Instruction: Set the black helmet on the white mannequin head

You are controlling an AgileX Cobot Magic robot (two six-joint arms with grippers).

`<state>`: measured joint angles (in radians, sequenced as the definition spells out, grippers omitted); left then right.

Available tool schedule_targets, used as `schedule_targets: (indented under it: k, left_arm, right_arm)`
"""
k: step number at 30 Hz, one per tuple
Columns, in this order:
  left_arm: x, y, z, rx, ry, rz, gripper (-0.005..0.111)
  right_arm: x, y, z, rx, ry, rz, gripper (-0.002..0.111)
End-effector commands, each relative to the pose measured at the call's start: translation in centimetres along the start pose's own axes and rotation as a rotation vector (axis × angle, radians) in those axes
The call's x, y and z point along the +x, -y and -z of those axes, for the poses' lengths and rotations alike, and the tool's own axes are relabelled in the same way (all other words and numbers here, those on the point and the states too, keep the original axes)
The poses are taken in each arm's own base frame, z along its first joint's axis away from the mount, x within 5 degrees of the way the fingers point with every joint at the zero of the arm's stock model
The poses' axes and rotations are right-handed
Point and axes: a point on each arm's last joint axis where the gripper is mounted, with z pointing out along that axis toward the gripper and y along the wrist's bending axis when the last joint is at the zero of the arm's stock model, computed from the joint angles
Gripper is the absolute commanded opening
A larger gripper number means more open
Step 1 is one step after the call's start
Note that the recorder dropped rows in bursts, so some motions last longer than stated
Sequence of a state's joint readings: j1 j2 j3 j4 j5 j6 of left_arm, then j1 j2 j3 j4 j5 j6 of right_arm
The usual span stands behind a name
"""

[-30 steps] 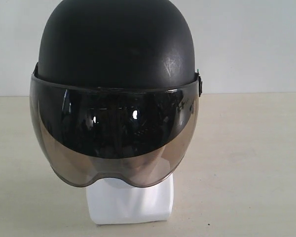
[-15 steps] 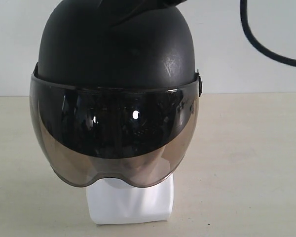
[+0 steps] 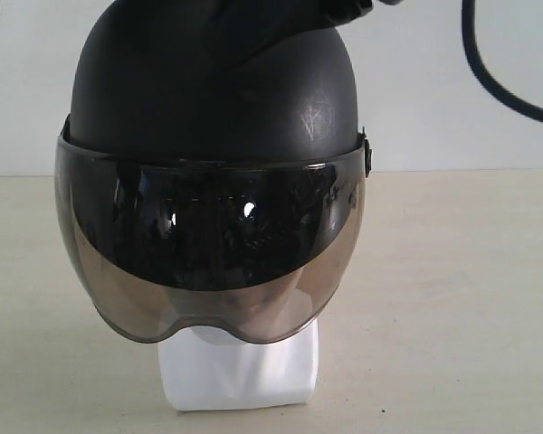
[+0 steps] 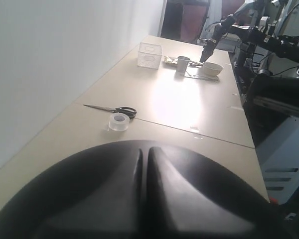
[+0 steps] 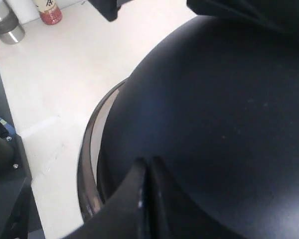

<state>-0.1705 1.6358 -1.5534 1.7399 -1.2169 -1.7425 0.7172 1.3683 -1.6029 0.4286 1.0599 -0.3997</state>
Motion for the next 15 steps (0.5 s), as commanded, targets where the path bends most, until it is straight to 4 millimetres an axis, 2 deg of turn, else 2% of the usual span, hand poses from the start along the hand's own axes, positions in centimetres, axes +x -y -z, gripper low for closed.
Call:
schedule_targets:
  k: [1,15]
  left_arm:
    - [0.19,0.72,-1.07,0.040,-0.011,-0.032,0.004]
    - [0.48,0.49,-1.31,0.044,-0.015,-0.029,0.004]
  right_arm:
    - [0.09,-0.34,0.52,-0.013,-0.013,0.000,0.000]
    - [0.52,-0.79,0.56,-0.063,-0.062,-0.015,0.000]
